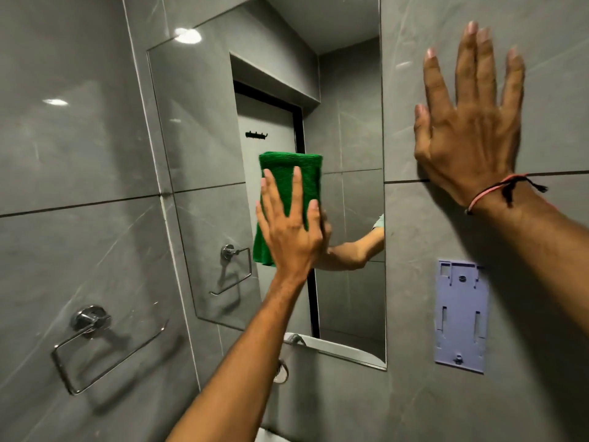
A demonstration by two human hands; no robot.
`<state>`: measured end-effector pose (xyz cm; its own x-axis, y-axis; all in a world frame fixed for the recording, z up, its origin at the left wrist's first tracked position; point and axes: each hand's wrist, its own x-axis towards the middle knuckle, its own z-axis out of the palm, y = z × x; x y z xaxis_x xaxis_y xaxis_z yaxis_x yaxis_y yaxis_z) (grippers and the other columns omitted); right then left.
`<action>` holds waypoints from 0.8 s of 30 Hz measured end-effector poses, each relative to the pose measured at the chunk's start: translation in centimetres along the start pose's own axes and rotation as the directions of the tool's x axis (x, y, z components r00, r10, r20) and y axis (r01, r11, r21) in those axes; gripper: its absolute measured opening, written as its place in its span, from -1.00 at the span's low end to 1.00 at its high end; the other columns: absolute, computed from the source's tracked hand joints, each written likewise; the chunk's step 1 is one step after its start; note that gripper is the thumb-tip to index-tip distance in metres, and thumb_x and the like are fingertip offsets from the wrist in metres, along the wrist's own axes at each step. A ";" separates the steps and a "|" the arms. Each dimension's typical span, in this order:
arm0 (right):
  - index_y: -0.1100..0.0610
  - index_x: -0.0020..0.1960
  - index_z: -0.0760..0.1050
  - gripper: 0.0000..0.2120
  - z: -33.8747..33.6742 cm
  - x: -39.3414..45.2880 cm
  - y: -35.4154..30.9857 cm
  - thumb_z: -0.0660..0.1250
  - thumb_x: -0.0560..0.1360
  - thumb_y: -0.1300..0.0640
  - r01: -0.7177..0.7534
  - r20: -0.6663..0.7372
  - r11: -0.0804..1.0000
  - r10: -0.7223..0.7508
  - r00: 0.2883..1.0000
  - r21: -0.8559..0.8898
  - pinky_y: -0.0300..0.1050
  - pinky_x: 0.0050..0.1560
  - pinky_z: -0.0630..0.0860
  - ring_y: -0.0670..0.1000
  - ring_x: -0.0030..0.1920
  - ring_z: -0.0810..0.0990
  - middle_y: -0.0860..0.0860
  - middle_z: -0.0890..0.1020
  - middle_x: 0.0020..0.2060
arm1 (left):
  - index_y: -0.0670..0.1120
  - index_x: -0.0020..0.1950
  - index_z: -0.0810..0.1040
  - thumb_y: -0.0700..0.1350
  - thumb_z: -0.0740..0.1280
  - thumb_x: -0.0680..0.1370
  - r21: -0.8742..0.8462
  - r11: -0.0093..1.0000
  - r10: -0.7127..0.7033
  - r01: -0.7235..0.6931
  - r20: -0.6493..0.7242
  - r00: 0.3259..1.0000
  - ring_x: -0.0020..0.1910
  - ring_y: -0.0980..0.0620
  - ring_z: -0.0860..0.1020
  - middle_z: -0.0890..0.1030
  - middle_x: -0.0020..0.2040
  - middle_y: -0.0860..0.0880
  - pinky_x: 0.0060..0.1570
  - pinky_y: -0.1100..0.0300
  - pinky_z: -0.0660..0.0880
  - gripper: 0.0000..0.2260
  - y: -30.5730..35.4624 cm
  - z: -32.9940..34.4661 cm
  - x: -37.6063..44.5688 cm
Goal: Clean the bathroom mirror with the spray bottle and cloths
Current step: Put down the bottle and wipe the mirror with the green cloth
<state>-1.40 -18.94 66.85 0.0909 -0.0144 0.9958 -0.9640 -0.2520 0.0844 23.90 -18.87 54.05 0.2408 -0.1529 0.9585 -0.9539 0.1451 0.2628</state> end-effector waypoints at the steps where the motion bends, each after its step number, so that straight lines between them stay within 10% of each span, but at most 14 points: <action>1: 0.00 0.70 -0.06 -0.38 0.2 0.0 -0.2 -0.02 0.71 -0.13 -0.002 -0.004 1.000 0.002 1.000 0.006 0.39 0.60 -0.05 0.24 0.68 -0.02 0.27 0.00 0.67 | 0.13 0.65 0.12 0.15 0.10 0.66 0.001 1.000 -0.021 0.021 -0.011 1.000 0.68 -0.11 0.03 0.04 0.69 -0.17 0.62 -0.24 0.04 -0.45 -1.6 -0.2 0.6; 24: 0.19 0.69 -0.03 -0.34 2.3 -1.8 -4.3 0.10 0.64 0.17 0.116 0.007 0.993 -0.116 0.993 -0.004 0.26 0.66 -0.05 0.21 0.68 0.00 0.24 0.04 0.67 | 0.04 0.67 0.09 0.11 0.05 0.69 -0.079 0.928 -0.370 0.364 -0.084 0.925 0.68 -0.17 0.04 0.02 0.70 -0.17 0.63 -0.16 0.07 -0.46 -22.5 -1.5 1.5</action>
<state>3.18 -20.07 64.56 0.2041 0.0083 0.9789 -0.9479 -0.2481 0.1998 46.04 -20.94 49.76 0.5904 -0.1135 0.7991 -0.7837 0.1564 0.6012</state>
